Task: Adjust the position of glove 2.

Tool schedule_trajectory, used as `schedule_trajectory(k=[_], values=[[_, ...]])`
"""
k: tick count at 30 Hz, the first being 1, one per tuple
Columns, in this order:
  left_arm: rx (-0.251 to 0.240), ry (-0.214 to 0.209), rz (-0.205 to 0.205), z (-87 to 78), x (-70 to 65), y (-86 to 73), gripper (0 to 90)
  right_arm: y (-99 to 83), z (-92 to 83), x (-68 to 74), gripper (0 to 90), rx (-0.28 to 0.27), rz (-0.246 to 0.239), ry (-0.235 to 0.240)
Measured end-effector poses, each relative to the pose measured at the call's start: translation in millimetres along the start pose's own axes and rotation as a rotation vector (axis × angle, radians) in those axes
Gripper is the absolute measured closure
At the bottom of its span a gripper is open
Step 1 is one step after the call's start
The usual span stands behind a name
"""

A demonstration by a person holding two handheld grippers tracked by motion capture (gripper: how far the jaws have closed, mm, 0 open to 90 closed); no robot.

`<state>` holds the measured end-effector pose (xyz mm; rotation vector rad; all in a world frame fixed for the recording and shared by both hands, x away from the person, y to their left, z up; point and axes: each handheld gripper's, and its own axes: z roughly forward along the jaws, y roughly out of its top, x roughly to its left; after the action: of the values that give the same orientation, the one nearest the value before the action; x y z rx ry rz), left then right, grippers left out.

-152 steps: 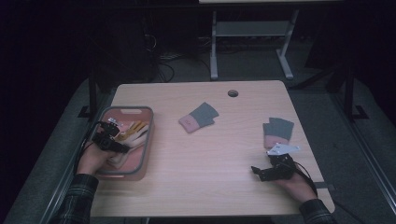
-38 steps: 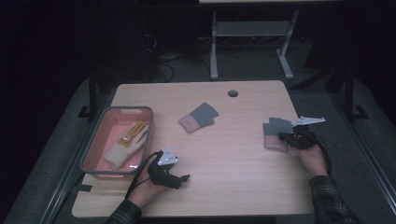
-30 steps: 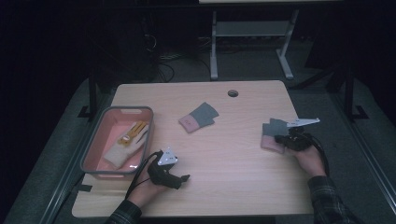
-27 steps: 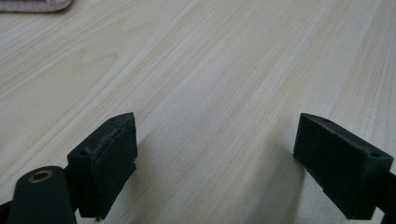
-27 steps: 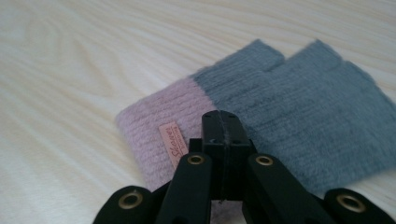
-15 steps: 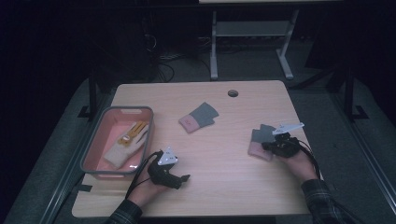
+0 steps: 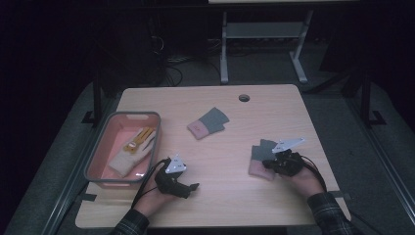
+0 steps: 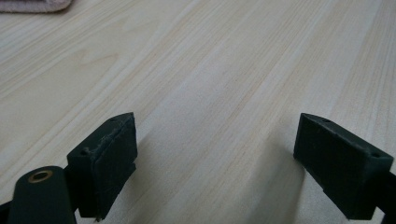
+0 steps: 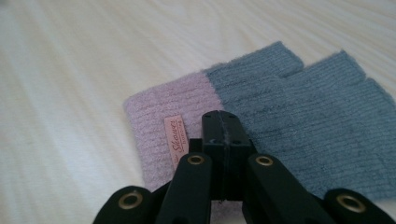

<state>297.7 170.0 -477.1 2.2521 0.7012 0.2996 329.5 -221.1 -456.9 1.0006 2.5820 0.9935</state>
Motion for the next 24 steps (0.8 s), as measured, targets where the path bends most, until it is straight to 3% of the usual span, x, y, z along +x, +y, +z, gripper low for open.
schedule_trajectory(k=[18,22,24], values=[[0.000,0.002,-0.002,0.1,-0.3,0.1,12.5,1.1,3.1,62.0,90.0,0.019,-0.088,0.118],[0.000,0.002,-0.001,0.1,-0.3,0.1,12.5,0.7,1.6,61.5,89.1,-0.007,-0.090,0.114],[0.000,0.002,-0.001,0.1,-0.3,0.1,12.5,-0.2,-3.2,56.0,82.8,-0.030,-0.078,0.099]])
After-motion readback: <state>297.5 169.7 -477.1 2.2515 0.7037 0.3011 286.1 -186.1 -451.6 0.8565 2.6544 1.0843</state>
